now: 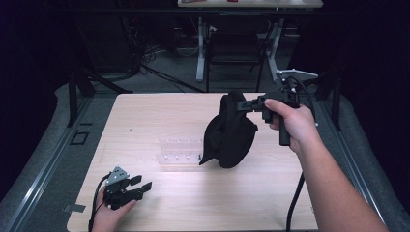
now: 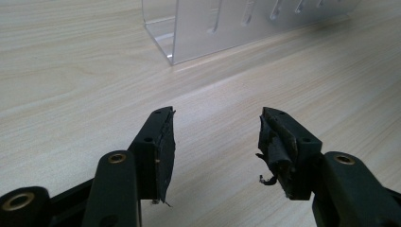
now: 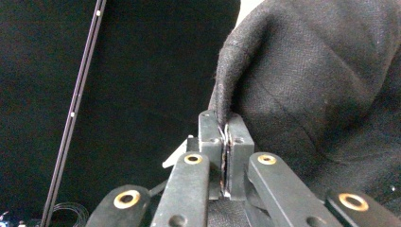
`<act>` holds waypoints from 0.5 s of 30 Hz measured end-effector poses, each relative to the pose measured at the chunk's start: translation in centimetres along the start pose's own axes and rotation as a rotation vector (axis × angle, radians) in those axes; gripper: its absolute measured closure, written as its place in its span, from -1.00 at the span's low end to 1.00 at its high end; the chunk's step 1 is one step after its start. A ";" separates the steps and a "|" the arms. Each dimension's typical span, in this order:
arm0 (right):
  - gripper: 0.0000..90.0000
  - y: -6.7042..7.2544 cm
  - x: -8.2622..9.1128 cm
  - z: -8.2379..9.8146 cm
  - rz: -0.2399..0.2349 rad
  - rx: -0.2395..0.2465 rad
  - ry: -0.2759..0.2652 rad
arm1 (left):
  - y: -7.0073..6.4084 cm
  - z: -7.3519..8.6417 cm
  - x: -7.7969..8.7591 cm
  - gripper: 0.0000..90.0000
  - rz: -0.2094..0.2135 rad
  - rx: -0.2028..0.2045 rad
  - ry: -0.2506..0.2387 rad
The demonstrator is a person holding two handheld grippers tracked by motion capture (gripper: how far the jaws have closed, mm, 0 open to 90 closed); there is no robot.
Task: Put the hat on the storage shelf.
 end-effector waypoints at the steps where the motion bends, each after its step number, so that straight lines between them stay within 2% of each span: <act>1: 0.97 0.0 0.0 0.0 0.000 0.000 0.000 | 0.0 0.0 0.0 0.03 0.000 0.000 0.000; 15: 0.97 0.7 -2.0 -1.1 0.008 0.004 0.003 | 0.1 0.0 0.2 0.03 0.003 0.004 0.000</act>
Point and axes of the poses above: each handheld gripper's, and its own axes: x roughly backward along the jaws, z roughly out of its underside, y roughly to its left, the point moved 7 cm from there along -x, roughly forward along the jaws, and after that the axes turned 5 degrees about z, right-handed, at the moved point
